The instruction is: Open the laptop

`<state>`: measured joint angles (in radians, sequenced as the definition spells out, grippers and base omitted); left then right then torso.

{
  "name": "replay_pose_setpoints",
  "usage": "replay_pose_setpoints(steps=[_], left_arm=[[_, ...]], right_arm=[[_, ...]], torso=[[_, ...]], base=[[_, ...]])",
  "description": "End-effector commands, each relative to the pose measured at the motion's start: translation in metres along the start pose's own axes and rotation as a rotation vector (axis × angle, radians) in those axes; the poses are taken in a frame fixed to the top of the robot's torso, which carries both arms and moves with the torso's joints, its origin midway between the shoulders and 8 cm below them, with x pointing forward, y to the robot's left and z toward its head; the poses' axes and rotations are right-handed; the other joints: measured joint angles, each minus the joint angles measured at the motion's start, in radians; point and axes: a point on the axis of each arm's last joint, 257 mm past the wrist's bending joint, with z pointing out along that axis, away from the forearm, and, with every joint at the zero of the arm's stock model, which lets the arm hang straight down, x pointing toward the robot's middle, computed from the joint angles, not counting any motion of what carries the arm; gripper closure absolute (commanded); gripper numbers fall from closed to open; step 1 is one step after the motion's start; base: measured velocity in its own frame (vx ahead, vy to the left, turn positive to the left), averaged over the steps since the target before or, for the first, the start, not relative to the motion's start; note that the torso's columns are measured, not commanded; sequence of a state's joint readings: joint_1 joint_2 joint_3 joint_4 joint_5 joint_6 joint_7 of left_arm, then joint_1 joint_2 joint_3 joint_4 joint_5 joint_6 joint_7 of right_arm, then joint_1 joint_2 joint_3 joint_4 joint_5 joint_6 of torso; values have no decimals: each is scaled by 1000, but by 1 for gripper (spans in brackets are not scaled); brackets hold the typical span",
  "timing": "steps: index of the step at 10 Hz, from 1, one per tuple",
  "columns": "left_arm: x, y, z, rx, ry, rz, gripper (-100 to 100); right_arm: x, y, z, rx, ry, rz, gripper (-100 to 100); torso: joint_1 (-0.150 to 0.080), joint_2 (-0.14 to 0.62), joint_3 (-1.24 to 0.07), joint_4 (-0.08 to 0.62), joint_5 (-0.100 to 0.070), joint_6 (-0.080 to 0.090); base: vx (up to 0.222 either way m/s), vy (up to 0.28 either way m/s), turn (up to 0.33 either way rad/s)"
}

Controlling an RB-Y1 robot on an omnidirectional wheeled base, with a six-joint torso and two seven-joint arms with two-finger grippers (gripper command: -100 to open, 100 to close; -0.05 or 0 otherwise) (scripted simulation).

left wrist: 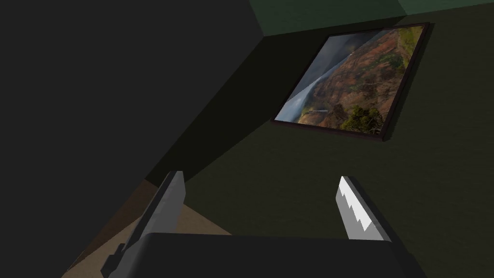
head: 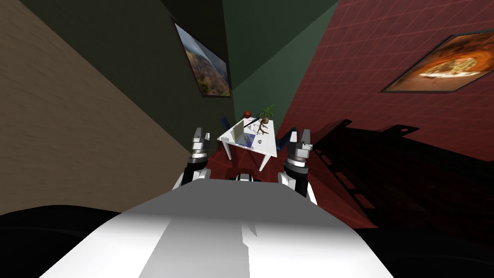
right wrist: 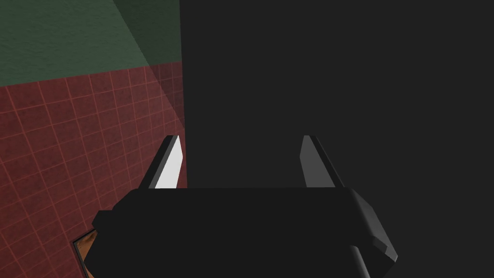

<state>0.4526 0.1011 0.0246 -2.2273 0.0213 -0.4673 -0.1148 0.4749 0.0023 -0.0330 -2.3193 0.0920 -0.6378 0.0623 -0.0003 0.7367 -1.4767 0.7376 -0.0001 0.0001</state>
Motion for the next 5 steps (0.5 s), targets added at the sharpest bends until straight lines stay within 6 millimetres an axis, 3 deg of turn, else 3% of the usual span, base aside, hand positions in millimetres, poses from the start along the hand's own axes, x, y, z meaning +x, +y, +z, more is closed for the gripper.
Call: replay_pose_setpoints(steps=[1,5], left_arm=[[13,21,-1,-50,49,25,-100],[35,62,-5,-152,116,64,-100]], right_arm=[[0,0,0,0,0,0,0],[0,0,0,0,0,0,0]], torso=[[0,-1,0,0,0,0],[0,1,1,0,0,0]], base=[[64,2,-36],[58,0,-67]])
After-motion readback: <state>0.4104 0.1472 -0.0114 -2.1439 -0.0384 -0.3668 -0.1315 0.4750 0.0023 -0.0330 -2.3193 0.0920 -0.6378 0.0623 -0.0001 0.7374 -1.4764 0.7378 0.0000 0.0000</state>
